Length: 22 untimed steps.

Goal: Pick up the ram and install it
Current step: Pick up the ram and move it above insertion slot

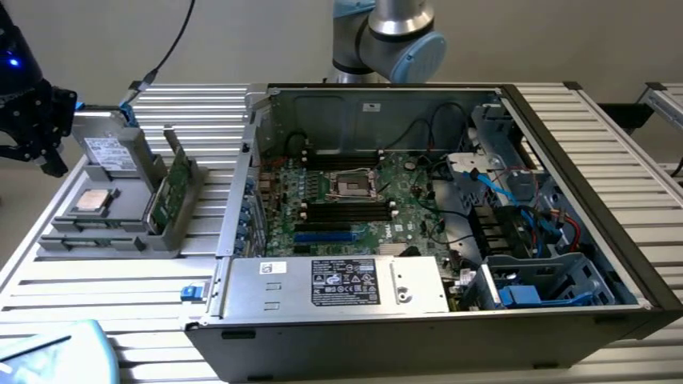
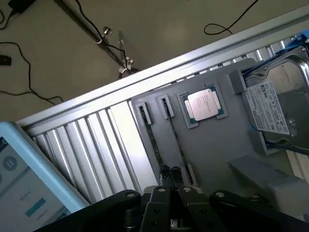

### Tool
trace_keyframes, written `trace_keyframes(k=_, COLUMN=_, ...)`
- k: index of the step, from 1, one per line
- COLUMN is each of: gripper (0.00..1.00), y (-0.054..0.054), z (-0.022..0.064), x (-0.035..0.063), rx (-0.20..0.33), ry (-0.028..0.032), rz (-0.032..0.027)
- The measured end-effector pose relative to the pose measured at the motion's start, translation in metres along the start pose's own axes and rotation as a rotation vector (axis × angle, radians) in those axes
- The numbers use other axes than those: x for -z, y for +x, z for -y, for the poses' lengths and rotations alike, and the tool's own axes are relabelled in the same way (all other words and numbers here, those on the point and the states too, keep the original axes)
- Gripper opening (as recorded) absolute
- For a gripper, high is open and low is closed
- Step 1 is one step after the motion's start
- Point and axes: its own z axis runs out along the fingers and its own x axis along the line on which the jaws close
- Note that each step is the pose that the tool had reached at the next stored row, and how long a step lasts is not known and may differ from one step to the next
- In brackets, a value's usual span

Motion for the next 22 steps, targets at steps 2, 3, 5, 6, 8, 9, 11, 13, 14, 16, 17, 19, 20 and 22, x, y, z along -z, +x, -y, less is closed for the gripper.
trace_keyframes(k=2, gripper=0.11, y=-0.0001, z=0.0001, x=-0.0013, rx=0.035, ry=0.0023, rz=-0.0022)
trace_keyframes(k=3, gripper=0.11, y=-0.0001, z=0.0001, x=-0.0019, rx=0.054, ry=0.0036, rz=-0.0034)
trace_keyframes(k=5, gripper=0.11, y=-0.0002, z=0.0002, x=-0.0029, rx=0.09, ry=0.0058, rz=-0.0058)
trace_keyframes(k=6, gripper=0.11, y=-0.0002, z=0.0002, x=-0.0035, rx=0.108, ry=0.0071, rz=-0.0068)
trace_keyframes(k=8, gripper=0.11, y=-0.0003, z=0.0003, x=-0.0045, rx=0.144, ry=0.0095, rz=-0.0091)
trace_keyframes(k=9, gripper=0.11, y=-0.0003, z=0.0003, x=-0.005, rx=0.162, ry=0.0106, rz=-0.0103)
trace_keyframes(k=11, gripper=0.11, y=-0.0004, z=0.0004, x=-0.0059, rx=0.199, ry=0.0131, rz=-0.0126)
trace_keyframes(k=13, gripper=0.11, y=-0.0004, z=0.0004, x=-0.0061, rx=0.236, ry=0.0153, rz=-0.0151)
trace_keyframes(k=14, gripper=0.11, y=-0.0004, z=0.0003, x=-0.0061, rx=0.246, ry=0.0159, rz=-0.0157)
trace_keyframes(k=16, gripper=0.18, y=-0.0004, z=0.0004, x=-0.0062, rx=0.246, ry=0.0162, rz=-0.0155)
trace_keyframes(k=17, gripper=0.18, y=-0.0004, z=0.0004, x=-0.0062, rx=0.246, ry=0.0162, rz=-0.0156)
trace_keyframes(k=19, gripper=0.25, y=-0.0004, z=0.0004, x=-0.0062, rx=0.246, ry=0.0162, rz=-0.0155)
trace_keyframes(k=20, gripper=0.31, y=-0.0004, z=0.0004, x=-0.0062, rx=0.246, ry=0.0162, rz=-0.0156)
trace_keyframes(k=22, gripper=0.31, y=-0.0005, z=0.0005, x=-0.0077, rx=0.247, ry=0.0167, rz=-0.0151)
